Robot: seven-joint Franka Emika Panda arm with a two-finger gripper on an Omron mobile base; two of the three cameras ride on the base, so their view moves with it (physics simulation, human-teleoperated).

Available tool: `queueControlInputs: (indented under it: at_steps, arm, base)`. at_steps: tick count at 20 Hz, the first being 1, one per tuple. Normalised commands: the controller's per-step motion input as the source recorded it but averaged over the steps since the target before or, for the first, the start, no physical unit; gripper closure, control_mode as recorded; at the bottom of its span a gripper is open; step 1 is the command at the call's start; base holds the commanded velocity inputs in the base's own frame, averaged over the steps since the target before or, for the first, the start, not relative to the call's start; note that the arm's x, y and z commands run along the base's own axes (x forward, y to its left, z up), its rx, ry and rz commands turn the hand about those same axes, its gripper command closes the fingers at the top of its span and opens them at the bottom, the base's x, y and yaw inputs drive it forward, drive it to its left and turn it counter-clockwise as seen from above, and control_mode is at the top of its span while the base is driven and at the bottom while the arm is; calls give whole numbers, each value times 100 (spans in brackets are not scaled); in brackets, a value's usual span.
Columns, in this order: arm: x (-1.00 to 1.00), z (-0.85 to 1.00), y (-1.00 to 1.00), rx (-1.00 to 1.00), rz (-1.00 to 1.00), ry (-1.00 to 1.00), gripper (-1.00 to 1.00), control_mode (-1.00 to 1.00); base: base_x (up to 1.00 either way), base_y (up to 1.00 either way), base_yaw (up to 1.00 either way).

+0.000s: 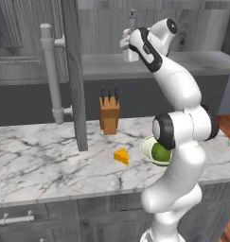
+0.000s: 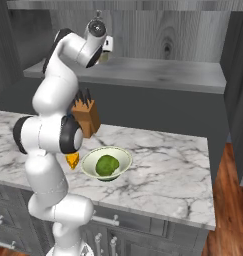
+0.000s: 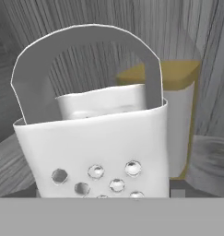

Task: Pick the cheese from the fridge and the cheese grater from the cabinet and place them next to the salad bowl.

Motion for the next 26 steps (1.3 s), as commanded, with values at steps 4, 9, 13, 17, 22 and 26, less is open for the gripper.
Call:
queueControlInputs:
  at_steps: [4, 9, 13, 17, 22, 26]
  arm:
    - [-48, 0, -1, 0, 0, -2, 100, -100]
    - [-74, -6, -1, 0, 0, -13, 100, -100]
    - [-75, 0, -11, 2, 0, -4, 100, -100]
    - [-75, 3, -13, 0, -1, 0, 100, -100]
    - [-75, 8, -21, 0, -1, 0, 100, -100]
    - [-81, 0, -32, 0, -2, 0, 100, -100]
  base:
    - [0, 0, 0]
    - [0, 0, 0]
    - [0, 0, 0]
    - [0, 0, 0]
    - [0, 0, 0]
    - [0, 0, 0]
